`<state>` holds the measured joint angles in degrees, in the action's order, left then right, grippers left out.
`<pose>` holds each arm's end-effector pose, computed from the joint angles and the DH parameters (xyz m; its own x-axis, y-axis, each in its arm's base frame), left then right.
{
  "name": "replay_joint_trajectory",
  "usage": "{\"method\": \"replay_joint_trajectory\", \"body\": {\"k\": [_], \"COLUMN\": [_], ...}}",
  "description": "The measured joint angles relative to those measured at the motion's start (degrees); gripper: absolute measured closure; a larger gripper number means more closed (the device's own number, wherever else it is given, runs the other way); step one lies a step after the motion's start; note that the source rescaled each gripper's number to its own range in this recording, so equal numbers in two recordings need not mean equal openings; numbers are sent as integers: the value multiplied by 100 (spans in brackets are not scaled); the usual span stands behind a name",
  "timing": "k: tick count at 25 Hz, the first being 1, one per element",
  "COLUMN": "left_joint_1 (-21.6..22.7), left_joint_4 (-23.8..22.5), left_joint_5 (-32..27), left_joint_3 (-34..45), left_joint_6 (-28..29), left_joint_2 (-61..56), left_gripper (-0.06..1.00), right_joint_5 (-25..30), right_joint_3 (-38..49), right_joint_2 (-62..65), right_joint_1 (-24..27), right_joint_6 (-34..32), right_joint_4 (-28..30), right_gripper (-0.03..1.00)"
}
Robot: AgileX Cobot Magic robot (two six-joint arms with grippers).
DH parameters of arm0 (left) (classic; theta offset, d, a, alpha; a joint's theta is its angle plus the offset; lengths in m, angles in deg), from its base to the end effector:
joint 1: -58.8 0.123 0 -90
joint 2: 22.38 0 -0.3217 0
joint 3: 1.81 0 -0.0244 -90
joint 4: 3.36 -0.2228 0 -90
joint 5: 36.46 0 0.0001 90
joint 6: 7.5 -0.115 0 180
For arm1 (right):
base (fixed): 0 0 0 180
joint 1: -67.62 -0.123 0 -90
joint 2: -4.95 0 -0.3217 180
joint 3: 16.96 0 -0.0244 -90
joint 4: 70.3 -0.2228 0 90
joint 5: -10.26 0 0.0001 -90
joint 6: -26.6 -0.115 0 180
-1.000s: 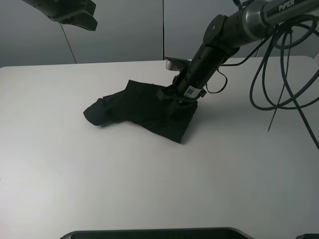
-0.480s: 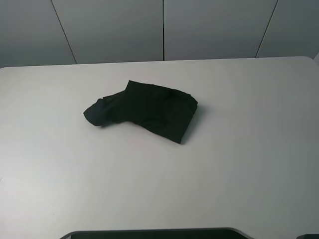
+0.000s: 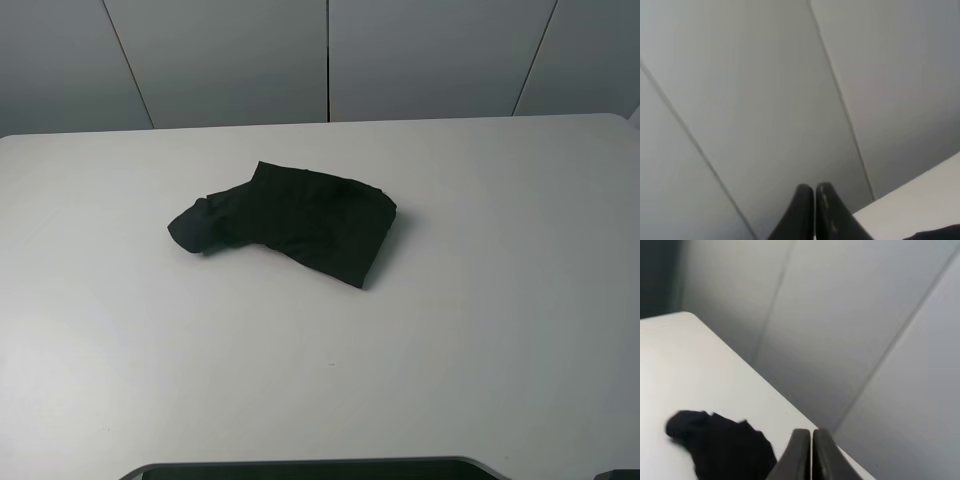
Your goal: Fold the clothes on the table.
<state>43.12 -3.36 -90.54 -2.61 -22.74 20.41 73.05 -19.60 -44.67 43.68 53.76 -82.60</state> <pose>0.0088 -0.0025 0.5112 -0.0272 0.2807 -0.9594 0.2875 0.9214 0.2614 0.0318 0.0379 0.5006 -0.0744 -0.4262 -0.9016 -0.6331 0.7187 -0.2875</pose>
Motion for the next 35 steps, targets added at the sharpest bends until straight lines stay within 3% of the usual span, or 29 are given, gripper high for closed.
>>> {"method": "replay_joint_trajectory", "body": {"k": [7, 12, 16, 23, 28, 31, 35], "left_joint_1": [0, 72, 571, 1061, 1466, 1585, 1663], "left_joint_4": [-1925, -2634, -3387, -2941, -2603, -2283, -1622], "left_joint_5": [-1251, -1526, -1606, -1614, -1614, -1627, -1637], "left_joint_3": [58, 351, 706, 1195, 1500, 1665, 1752], "left_joint_6": [1429, 1843, 1900, 1959, 1948, 1867, 1763], "left_joint_2": [-451, -825, -1147, -2092, -2686, -2941, -3124], "left_gripper": [94, 94, 94, 94, 94, 94, 94], "right_joint_5": [710, 725, 737, 759, 734, 746, 756], "right_joint_3": [20, 236, 610, 1165, 1500, 1645, 1681], "right_joint_2": [731, 779, 779, 1045, 1797, 2360, 3123], "right_joint_1": [0, 0, 0, 13, 633, 1201, 1899], "right_joint_6": [-1457, -1929, -1993, -1995, -1957, -1770, -1901], "right_joint_4": [2494, 3527, 4562, 5636, 5850, 5725, 4609], "right_gripper": [95, 95, 95, 95, 95, 95, 95]}}
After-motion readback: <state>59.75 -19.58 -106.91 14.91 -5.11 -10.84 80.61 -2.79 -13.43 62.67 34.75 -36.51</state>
